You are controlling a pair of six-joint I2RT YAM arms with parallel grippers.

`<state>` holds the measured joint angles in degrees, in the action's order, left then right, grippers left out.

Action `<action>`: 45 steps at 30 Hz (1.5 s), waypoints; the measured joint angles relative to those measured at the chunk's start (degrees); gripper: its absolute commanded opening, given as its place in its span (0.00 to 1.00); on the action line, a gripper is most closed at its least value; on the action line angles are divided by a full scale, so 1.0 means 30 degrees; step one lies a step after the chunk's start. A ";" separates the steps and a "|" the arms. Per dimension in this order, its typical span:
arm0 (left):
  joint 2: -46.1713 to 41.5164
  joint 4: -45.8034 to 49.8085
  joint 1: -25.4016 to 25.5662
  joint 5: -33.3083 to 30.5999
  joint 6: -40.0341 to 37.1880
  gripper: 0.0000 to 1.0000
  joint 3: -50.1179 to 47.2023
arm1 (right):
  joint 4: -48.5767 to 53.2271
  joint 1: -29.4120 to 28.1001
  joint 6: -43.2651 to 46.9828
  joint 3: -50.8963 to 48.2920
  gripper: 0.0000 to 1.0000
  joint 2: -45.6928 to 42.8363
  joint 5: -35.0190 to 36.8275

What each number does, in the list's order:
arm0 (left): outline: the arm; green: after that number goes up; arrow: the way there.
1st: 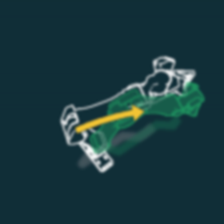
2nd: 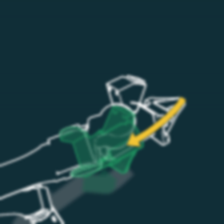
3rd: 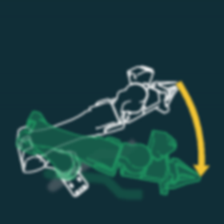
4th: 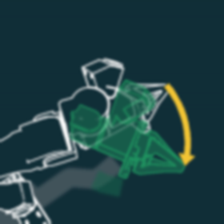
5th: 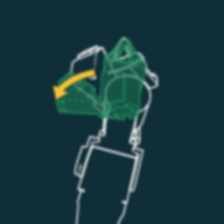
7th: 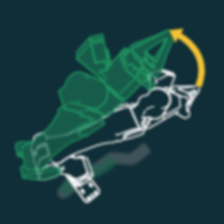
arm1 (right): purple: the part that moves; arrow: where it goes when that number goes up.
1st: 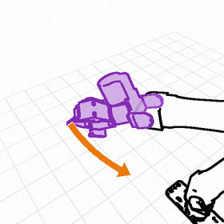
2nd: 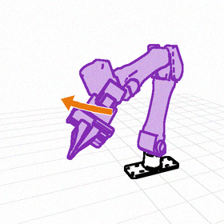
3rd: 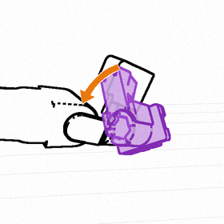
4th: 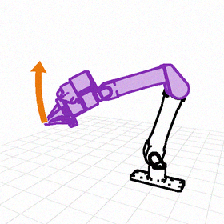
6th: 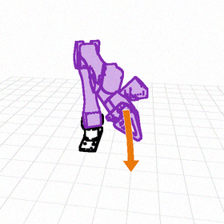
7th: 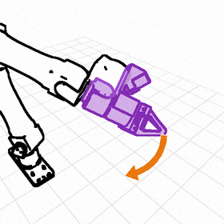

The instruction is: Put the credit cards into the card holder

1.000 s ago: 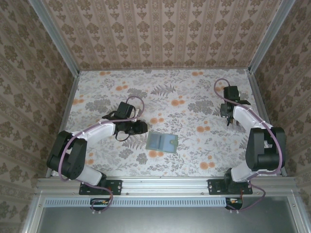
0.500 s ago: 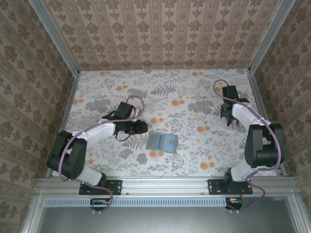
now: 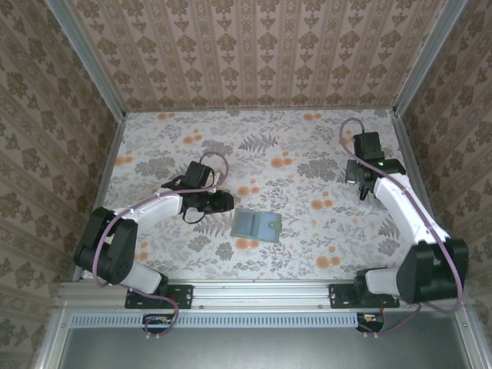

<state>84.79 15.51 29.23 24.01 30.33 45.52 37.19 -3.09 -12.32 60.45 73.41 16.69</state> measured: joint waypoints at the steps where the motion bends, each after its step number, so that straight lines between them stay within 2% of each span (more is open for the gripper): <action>1: 0.0000 0.0087 0.0000 0.0007 0.0000 0.39 0.0000 | -0.0015 -0.0131 -0.0255 -0.0029 0.00 -0.0685 -0.1042; 5: -0.0007 0.0124 0.0000 0.0051 0.0007 0.39 -0.0197 | -0.1734 -0.1027 -0.2062 -0.1836 0.00 -0.2987 -0.5931; 8: 0.0007 0.0138 0.0109 0.0146 0.0000 0.39 -0.0306 | -0.4794 -0.3155 -0.4546 -0.4838 0.00 -0.3752 -0.9923; 13: 0.0809 0.0146 0.0787 0.0408 0.0000 0.38 -0.0306 | -1.0586 -0.7694 -0.8816 -0.8918 0.00 -0.1676 -1.3843; 16: 0.1297 0.0306 0.1107 0.0437 0.0000 0.37 -0.0306 | -1.3741 -0.8794 -1.0608 -0.9930 0.00 0.0291 -1.5212; 21: 0.1333 0.0189 0.1158 0.0437 0.0015 0.36 -0.0401 | -1.6626 -0.8954 -1.2123 -1.0331 0.00 0.2324 -1.6517; 25: 0.1326 -0.0095 0.1268 0.0437 0.0138 0.35 -0.1027 | -1.7537 -0.8990 -1.2480 -1.0346 0.00 0.3300 -1.7172; 35: 0.1406 -0.0517 0.1734 0.0364 0.0678 0.29 -0.1508 | -1.9824 -0.9049 -1.3384 -1.0477 0.00 0.5836 -1.7806; 45: 0.1508 -0.0962 0.1858 0.0270 0.1435 0.18 -0.1690 | -2.3125 -0.9420 -1.4921 -1.0695 0.00 0.7592 -1.8112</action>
<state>89.32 12.62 34.81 24.82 34.63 40.45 -32.18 -31.35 -57.08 28.36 96.18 -37.65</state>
